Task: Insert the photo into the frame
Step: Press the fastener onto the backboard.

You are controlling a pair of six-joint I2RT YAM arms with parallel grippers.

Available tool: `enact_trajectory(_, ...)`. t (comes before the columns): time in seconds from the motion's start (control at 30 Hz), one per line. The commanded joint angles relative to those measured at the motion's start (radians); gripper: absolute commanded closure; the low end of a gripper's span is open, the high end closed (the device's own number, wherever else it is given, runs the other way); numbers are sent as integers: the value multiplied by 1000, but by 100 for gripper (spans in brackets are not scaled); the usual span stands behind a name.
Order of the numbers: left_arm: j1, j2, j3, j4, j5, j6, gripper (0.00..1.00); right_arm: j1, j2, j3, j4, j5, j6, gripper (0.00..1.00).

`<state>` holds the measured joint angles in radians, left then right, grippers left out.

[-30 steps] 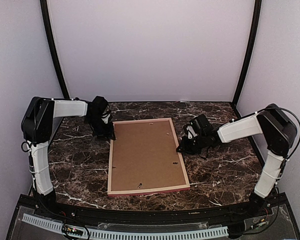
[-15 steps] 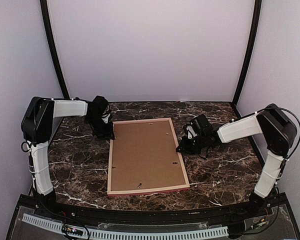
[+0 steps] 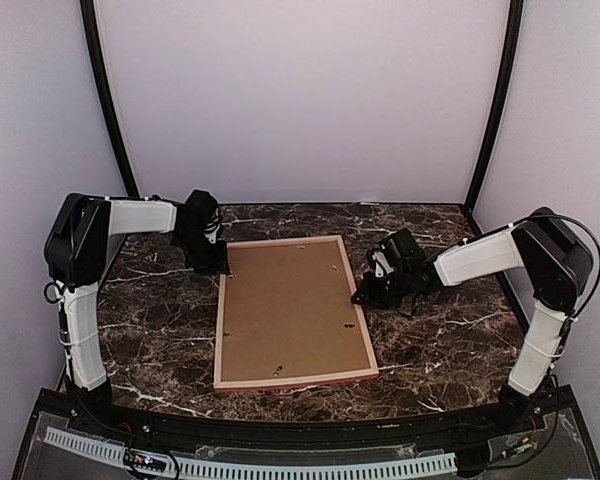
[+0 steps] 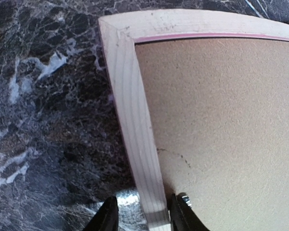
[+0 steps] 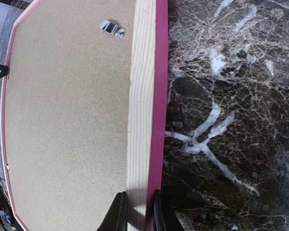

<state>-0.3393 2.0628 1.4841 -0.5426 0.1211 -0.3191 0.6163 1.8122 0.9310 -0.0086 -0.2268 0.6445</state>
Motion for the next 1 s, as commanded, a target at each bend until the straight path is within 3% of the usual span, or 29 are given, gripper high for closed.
enact_trajectory(0.0,10,8,0,60,-25,-4,60,13,60,-29,-77,-19,-2,84)
enact_trajectory(0.27,6,33,2,69,71,-1,57,12,58,-34,-76,-20,-2,84)
enact_trajectory(0.77,-23,4,-32,51,96,9,51,13,71,-25,-76,-24,-4,84)
enact_trajectory(0.97,-23,-45,-51,95,66,-1,42,13,76,-18,-82,-26,-6,84)
